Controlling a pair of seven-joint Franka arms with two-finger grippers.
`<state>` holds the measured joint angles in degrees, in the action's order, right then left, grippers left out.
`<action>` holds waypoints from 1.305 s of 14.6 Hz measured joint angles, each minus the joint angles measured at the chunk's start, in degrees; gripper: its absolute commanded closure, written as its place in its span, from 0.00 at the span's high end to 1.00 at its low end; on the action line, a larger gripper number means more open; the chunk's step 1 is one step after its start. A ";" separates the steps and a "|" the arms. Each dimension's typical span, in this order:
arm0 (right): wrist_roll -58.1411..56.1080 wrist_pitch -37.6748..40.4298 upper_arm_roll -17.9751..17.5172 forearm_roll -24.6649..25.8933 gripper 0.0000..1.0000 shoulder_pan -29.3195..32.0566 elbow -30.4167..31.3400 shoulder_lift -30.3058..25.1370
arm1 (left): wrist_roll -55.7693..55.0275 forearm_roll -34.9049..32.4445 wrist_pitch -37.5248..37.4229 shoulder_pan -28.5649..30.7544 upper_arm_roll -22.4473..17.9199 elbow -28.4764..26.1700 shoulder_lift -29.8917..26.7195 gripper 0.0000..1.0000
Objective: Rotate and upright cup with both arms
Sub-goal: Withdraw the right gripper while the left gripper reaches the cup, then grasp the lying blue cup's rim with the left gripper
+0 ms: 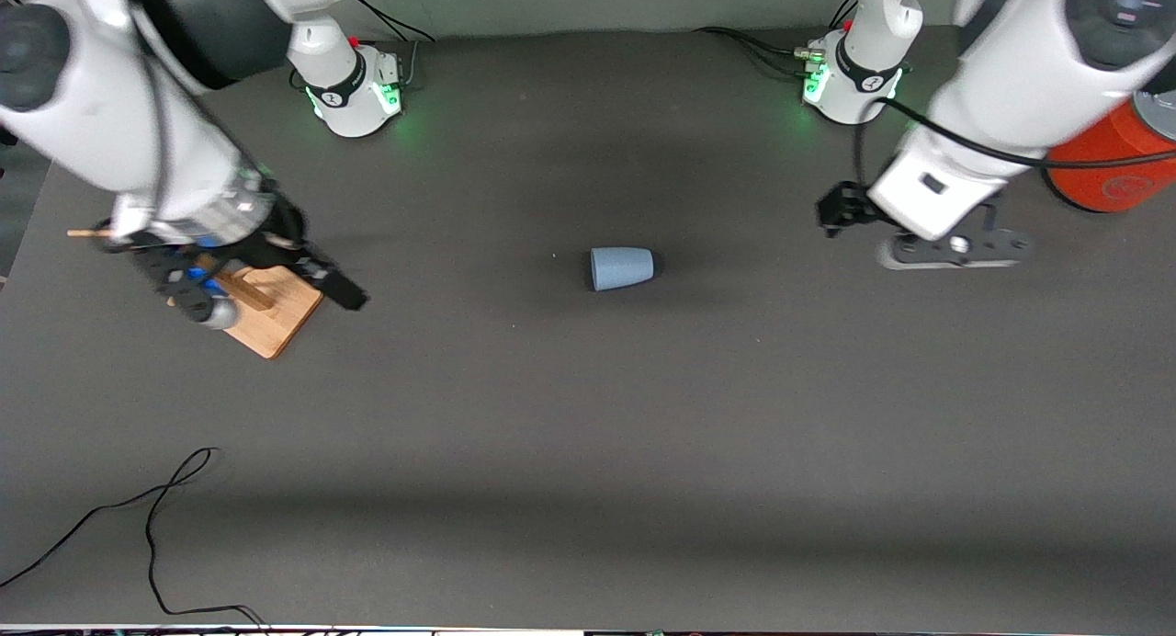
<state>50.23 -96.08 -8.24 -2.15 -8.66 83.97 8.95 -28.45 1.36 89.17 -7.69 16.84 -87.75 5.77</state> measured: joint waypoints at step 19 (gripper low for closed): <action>-46.35 -1.66 19.73 -0.28 1.00 -0.72 11.60 -6.48 | -52.52 -28.83 0.81 -42.70 0.50 19.95 41.15 1.00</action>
<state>3.88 -97.74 11.49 -2.43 -9.38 95.57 2.47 -80.97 -27.47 89.98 -50.39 17.34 -67.80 46.92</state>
